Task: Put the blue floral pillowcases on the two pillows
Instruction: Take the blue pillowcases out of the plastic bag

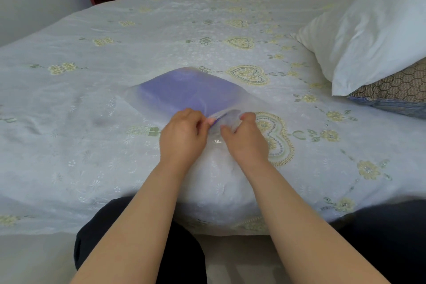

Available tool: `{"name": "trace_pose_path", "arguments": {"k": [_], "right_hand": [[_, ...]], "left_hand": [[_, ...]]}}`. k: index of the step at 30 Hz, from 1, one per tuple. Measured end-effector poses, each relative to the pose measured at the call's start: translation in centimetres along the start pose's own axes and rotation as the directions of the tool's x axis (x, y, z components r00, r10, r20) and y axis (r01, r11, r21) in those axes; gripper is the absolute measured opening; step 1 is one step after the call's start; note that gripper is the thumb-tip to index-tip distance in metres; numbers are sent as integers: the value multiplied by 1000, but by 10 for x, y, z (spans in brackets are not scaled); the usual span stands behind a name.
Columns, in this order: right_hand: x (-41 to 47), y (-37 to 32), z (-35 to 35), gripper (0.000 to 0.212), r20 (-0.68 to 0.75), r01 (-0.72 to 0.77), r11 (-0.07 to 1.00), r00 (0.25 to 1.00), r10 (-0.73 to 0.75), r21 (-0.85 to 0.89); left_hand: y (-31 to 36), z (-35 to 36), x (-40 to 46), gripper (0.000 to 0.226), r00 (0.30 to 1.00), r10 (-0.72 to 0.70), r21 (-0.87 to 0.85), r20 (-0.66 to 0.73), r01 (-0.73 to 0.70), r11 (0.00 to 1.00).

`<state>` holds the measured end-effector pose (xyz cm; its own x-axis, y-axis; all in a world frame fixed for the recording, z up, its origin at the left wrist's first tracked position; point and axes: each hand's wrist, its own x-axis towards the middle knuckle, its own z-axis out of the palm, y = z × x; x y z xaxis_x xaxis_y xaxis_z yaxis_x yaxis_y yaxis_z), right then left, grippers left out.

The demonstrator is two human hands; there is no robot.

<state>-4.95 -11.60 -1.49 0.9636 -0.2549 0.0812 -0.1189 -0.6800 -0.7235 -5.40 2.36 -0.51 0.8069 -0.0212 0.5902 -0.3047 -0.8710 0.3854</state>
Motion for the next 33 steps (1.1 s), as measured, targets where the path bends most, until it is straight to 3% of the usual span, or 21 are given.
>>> {"name": "trace_pose_path", "arguments": {"k": [1,3,5,7,10,12,14,16,18,19,21,24,25,27,28,29,31,33], "right_hand": [[4,0,-2,30,-36,-4,1000,999,4,-6],[16,10,-10,22,-48,-67,997,996,69,45],[25,25,-19,31,-17,-145,979,989,149,145],[30,34,-25,35,-26,-178,966,982,186,187],[27,31,-27,17,-137,-131,989,981,139,64],[24,26,-23,30,-226,-10,995,974,-12,-96],[23,26,-22,26,-250,92,974,957,-144,-205],[28,34,-29,22,-247,-32,994,969,5,-107],[37,45,-39,23,-136,-218,961,961,242,168],[41,47,-43,26,-82,-270,931,951,297,245],[43,45,-47,27,-75,-264,932,954,290,247],[28,25,-46,24,-292,-124,986,944,152,113],[23,15,-44,24,-288,-55,995,955,77,82],[15,-8,-41,25,-60,-1,984,998,12,179],[17,-18,-41,22,110,-66,956,993,36,284],[21,-28,-40,17,268,-183,920,959,90,346],[28,-41,-35,29,489,-367,877,853,184,309],[34,-44,-22,36,581,-434,866,782,225,248]], "left_hand": [[1,2,1,32,1000,-5,-8,12,6,1000],[-2,-2,5,41,985,-166,-189,-50,153,970],[-7,-12,10,44,906,-402,-487,-130,295,822],[-7,-19,13,43,835,-529,-643,-149,324,693],[8,-21,12,42,876,-478,-722,-56,295,626],[15,-16,9,41,921,-390,-719,12,279,636],[17,-14,10,40,930,-368,-729,20,266,631],[10,-17,14,40,879,-476,-786,-30,273,555],[2,-25,19,45,781,-621,-863,-69,265,429],[-2,-28,21,44,764,-641,-878,-73,255,405],[-1,-29,21,41,826,-561,-846,-55,260,466],[11,-23,17,45,900,-434,-817,36,277,505],[12,-21,17,46,906,-419,-821,55,279,497],[10,-19,18,49,922,-373,-801,106,301,517],[7,-19,19,48,928,-346,-779,138,318,541],[4,-19,19,46,928,-331,-757,171,339,558],[-4,-20,20,32,910,-351,-724,223,396,565],[-13,-18,20,21,899,-369,-698,236,421,579]]}}
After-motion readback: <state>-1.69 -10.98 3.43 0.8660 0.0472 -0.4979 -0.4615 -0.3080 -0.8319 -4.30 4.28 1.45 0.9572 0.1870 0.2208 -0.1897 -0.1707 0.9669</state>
